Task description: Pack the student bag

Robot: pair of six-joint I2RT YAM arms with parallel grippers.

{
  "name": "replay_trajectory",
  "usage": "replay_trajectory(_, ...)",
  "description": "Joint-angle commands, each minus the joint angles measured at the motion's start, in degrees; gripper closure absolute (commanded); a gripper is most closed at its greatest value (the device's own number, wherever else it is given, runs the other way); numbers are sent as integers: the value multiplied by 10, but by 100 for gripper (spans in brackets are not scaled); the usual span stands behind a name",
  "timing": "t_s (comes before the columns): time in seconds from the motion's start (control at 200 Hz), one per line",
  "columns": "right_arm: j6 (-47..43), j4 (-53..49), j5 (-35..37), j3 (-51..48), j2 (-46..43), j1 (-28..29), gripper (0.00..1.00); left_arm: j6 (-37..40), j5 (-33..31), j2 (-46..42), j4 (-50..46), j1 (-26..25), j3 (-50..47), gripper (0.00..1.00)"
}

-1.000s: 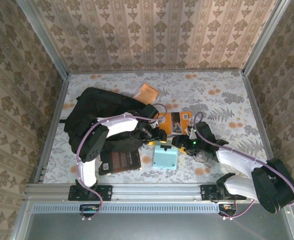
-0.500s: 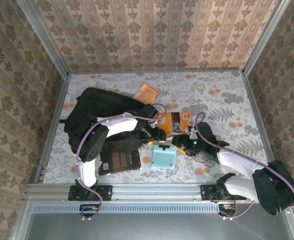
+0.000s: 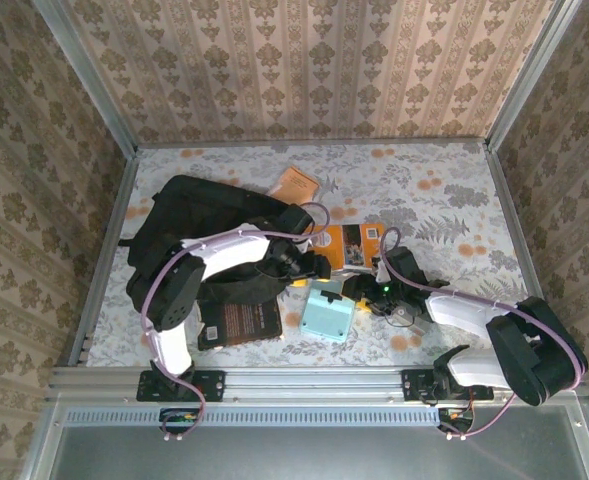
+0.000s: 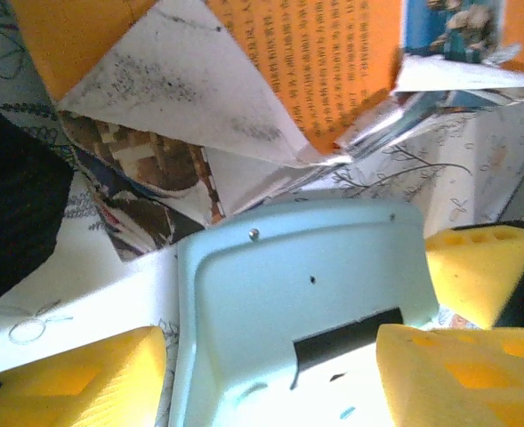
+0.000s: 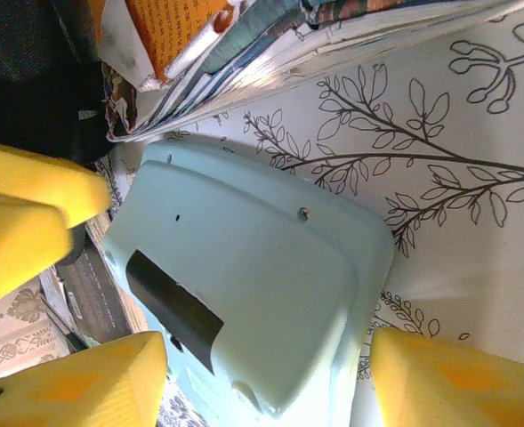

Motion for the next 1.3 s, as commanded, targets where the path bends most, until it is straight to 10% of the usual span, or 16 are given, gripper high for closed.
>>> replay_trajectory(0.0, -20, -15, 13, -1, -3, 3, 36, 25, -23, -23, -48, -3, -5, 35)
replay_trajectory(0.425, 20, 47, -26, 1, 35, 26, 36, 34, 26, 18, -35, -19, 3, 35)
replay_trajectory(1.295, 73, -19, 8, 16, -97, 31, 79, 60, -39, -66, -98, -14, 31, 34)
